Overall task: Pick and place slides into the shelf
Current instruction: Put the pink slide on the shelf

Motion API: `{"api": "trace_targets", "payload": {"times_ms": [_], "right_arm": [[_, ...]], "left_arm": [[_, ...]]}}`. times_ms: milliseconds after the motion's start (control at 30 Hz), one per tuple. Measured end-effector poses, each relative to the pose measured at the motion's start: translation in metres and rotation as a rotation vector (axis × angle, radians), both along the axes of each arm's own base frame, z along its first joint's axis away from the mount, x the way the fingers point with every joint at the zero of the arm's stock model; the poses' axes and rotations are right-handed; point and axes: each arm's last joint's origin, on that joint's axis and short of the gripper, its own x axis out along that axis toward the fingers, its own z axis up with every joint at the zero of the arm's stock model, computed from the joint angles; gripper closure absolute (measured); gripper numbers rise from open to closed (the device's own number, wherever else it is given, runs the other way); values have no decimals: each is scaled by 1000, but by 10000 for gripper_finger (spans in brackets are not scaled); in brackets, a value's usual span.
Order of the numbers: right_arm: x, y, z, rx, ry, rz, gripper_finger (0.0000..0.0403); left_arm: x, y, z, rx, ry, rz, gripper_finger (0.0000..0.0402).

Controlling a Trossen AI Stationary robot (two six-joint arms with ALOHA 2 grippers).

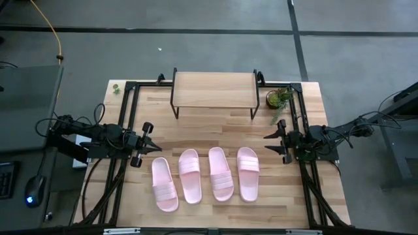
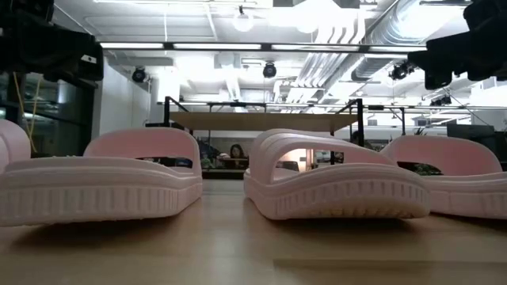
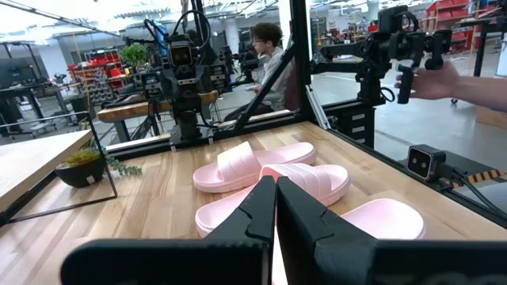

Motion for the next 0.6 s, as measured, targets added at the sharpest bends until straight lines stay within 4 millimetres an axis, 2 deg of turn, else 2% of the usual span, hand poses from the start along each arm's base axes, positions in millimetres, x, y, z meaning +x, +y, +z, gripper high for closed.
{"api": "trace_targets", "payload": {"times_ms": [333,600], "right_arm": [[0,0,0,-181,-13,-5,237],[0,0,0,-127,-9,-1,237]], "left_arm": [[0,0,0,-2,0,0,399],[0,0,0,-2,0,-3,399]]}}
